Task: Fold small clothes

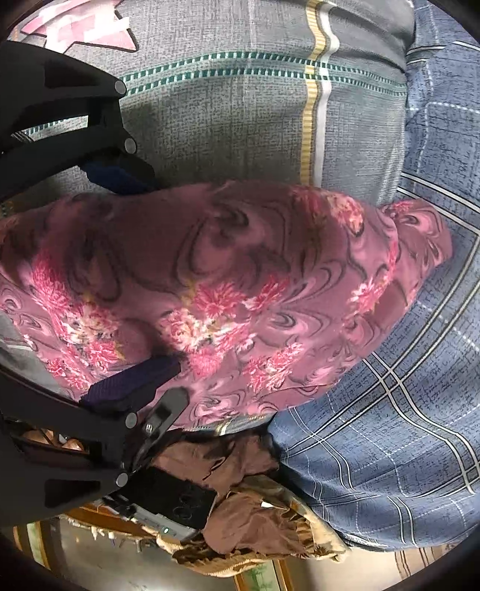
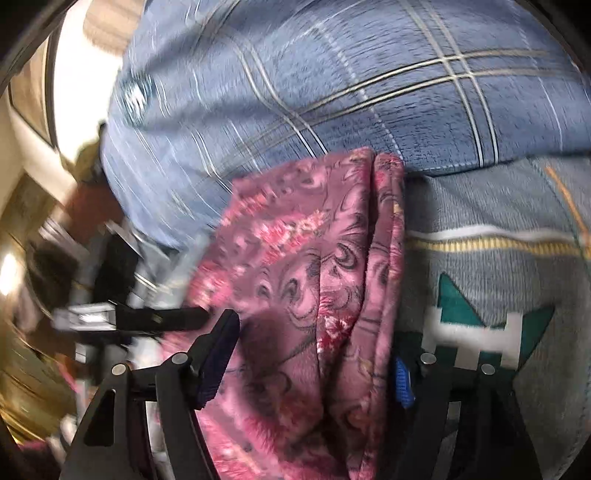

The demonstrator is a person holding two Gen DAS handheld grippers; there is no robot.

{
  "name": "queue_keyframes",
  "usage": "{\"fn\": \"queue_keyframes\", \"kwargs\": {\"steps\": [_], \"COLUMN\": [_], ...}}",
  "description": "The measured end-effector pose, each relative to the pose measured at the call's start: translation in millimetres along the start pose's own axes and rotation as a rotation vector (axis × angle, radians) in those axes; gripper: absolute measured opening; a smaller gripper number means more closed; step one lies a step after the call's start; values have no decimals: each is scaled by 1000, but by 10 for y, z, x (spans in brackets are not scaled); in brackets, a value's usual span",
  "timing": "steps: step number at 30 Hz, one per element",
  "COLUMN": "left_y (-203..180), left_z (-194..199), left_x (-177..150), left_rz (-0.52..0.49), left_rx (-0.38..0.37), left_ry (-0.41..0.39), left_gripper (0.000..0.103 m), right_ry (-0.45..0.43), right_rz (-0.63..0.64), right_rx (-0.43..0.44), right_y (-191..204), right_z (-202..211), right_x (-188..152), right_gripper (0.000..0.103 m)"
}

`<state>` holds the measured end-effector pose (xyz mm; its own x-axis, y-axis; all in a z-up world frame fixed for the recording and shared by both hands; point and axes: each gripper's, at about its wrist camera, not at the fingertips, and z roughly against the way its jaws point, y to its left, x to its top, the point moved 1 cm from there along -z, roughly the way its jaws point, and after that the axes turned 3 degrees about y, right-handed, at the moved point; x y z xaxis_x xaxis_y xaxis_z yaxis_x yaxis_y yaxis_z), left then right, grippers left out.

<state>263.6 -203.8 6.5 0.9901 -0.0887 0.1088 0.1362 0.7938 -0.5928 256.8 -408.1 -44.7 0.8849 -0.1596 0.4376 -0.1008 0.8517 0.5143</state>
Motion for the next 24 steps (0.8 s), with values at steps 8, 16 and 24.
{"fn": "queue_keyframes", "kwargs": {"steps": [8,16,24], "left_y": [-77,263,55], "left_z": [317,376,596], "left_x": [-176,-310,-325], "left_rz": [-28,26,-9], "left_rx": [-27,-56,-69], "left_ry": [-53,-9,-22], "left_gripper": [41,45,38], "right_ry": [-13,50,24], "right_rz": [200,21,129], "right_rx": [-248,-23,-180], "right_y": [516,478,823], "right_z": [270,276,335], "right_x": [-59,-134,-123], "right_gripper": [31,50,22]}}
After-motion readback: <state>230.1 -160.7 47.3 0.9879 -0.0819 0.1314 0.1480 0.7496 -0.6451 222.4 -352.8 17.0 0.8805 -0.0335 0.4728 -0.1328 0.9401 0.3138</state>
